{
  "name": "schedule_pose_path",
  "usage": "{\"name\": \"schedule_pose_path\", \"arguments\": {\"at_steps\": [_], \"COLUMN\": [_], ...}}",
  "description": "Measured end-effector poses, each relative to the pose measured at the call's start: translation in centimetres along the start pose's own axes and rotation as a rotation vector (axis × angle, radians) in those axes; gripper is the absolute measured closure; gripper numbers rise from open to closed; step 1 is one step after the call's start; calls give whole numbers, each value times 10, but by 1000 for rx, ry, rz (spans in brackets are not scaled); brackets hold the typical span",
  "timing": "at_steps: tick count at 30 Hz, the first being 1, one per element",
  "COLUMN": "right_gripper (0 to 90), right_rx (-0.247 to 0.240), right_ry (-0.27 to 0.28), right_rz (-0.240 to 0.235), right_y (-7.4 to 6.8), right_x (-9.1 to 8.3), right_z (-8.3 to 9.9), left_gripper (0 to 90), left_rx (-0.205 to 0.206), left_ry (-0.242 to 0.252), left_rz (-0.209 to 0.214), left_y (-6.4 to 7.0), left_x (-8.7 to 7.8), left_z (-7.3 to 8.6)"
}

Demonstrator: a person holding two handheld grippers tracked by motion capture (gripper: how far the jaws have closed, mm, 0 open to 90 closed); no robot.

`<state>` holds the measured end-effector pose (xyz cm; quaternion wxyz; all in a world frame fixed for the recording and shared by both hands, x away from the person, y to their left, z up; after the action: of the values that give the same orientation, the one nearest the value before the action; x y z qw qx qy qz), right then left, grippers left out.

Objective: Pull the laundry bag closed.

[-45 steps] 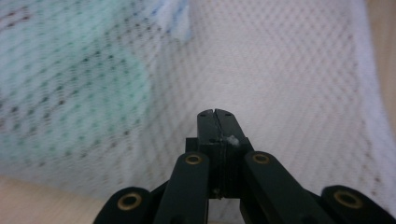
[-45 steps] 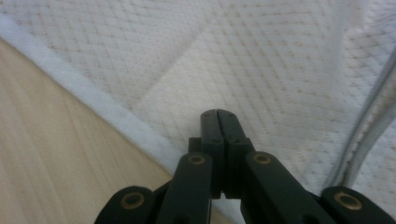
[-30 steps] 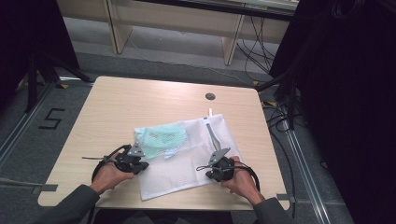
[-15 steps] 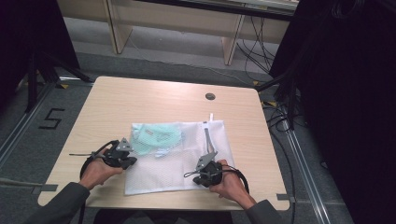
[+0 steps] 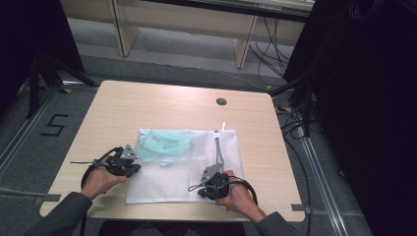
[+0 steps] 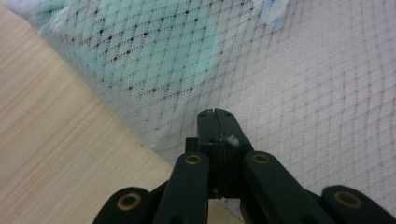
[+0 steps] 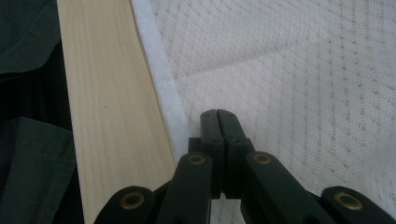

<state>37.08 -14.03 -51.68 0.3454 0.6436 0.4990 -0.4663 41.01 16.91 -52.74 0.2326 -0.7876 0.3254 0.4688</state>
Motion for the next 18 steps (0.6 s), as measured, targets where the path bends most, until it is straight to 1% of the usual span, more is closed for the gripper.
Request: {"name": "schedule_pose_path", "arguments": {"at_steps": [1,2,4,5,6,7,8,9,10,11,12,13,14,15,16,17,18], "right_gripper": [899,898,893,878,876,869,856,856,833,833,822,809,758,758,742,730,714], "right_rx": [12,12,32,39,35,42,54,54,62,62,66,68,76,76,81,81,78], "right_ry": [18,18,51,79,88,92,85,85,80,80,71,65,60,60,58,63,62], "right_rz": [4,4,19,21,35,44,50,50,51,51,45,42,40,40,40,38,33], "right_y": [3,3,9,17,19,22,25,25,29,29,30,31,31,31,29,28,26], "right_x": [-5,-5,-14,-29,-33,-38,-42,-42,-45,-45,-46,-46,-46,-46,-46,-47,-47], "right_z": [2,2,5,13,17,23,30,30,44,44,47,51,56,56,58,59,60], "left_gripper": [887,887,870,859,851,838,825,806,771,771,754,716,655,655,627,592,559], "left_rx": [14,-3,2,-1,1,-3,6,6,8,11,13,13,14,24,47,54,65], "left_ry": [-1,-2,2,10,21,46,96,96,118,130,148,156,157,153,151,151,139], "left_rz": [-7,-2,-8,-10,-4,2,29,29,49,67,102,130,143,153,165,169,171], "left_y": [-1,0,1,2,3,6,12,12,18,21,28,36,41,47,52,58,63], "left_x": [-1,0,-2,-3,-6,-9,-17,-17,-20,-22,-23,-24,-24,-23,-23,-23,-24], "left_z": [0,0,-1,-2,-3,-5,-10,-10,-14,-16,-19,-22,-23,-24,-25,-26,-26]}}
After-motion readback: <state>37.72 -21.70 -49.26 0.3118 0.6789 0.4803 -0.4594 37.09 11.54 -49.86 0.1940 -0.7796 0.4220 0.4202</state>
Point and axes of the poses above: each handheld gripper's, and its own axes: x roughly forward along the jaws, z roughly out of its underside, y roughly to its right, the point moved 3 cm from there along x, roughly forward along the jaws, and after that the axes turned 11 degrees about -y, right-handed, at the moved point
